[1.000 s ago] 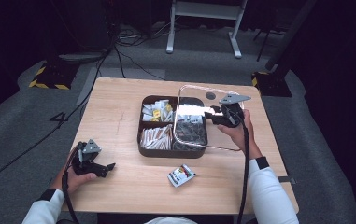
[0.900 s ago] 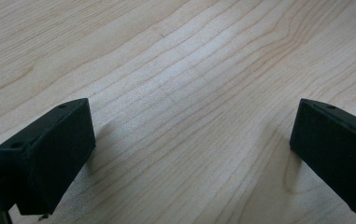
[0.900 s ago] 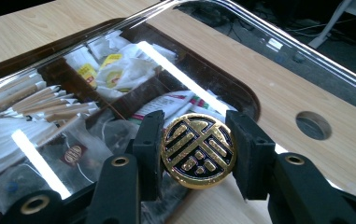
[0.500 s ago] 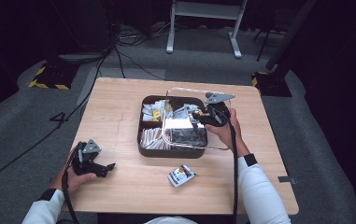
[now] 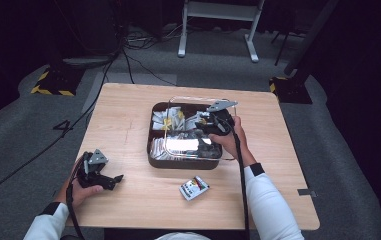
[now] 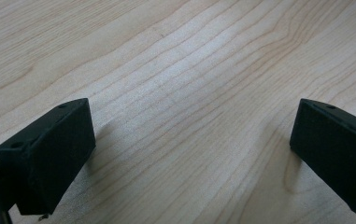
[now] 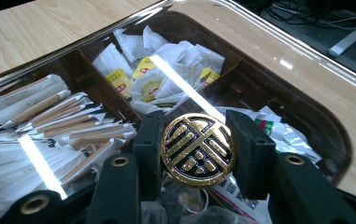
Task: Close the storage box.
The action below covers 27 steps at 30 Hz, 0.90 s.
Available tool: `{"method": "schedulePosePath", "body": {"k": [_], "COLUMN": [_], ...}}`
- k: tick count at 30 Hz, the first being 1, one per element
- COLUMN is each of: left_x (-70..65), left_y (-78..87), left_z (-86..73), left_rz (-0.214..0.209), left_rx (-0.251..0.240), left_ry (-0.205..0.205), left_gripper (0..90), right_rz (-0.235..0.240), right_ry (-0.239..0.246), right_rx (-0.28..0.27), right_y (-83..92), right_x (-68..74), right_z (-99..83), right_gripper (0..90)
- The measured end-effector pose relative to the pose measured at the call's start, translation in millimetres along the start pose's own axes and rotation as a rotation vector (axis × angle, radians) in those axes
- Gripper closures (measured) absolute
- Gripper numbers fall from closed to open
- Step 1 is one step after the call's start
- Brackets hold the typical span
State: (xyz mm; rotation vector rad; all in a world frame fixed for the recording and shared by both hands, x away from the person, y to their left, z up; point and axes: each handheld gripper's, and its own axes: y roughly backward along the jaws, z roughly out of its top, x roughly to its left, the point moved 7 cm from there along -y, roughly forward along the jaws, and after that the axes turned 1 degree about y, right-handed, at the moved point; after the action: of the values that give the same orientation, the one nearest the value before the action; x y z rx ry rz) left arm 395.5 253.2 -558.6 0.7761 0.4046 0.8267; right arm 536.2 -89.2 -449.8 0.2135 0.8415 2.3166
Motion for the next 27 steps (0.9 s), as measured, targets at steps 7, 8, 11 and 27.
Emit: {"method": "schedulePosePath", "body": {"k": [7,8,11,27], "left_x": [0.0,0.0,0.0,0.0], "left_y": [0.0,0.0,0.0,0.0], "left_z": [0.0,0.0,0.0,0.0], "left_rz": [0.000,0.000,0.000,0.000], "left_rx": [0.000,0.000,0.000,0.000], "left_ry": [0.000,0.000,0.000,0.000], "left_gripper": [0.4,0.4,0.4,0.4], "right_rz": [0.006,0.008,0.016,0.030], "right_ry": [0.002,0.005,0.008,-0.001], "right_rx": [0.012,0.014,0.015,0.037], "right_y": [-12.0,-13.7,-18.1,-44.2], "right_x": [6.5,7.7,11.8,23.1], "right_z": [1.9,2.4,4.4,6.5], "right_gripper": [59.4,59.4,59.4,59.3]}}
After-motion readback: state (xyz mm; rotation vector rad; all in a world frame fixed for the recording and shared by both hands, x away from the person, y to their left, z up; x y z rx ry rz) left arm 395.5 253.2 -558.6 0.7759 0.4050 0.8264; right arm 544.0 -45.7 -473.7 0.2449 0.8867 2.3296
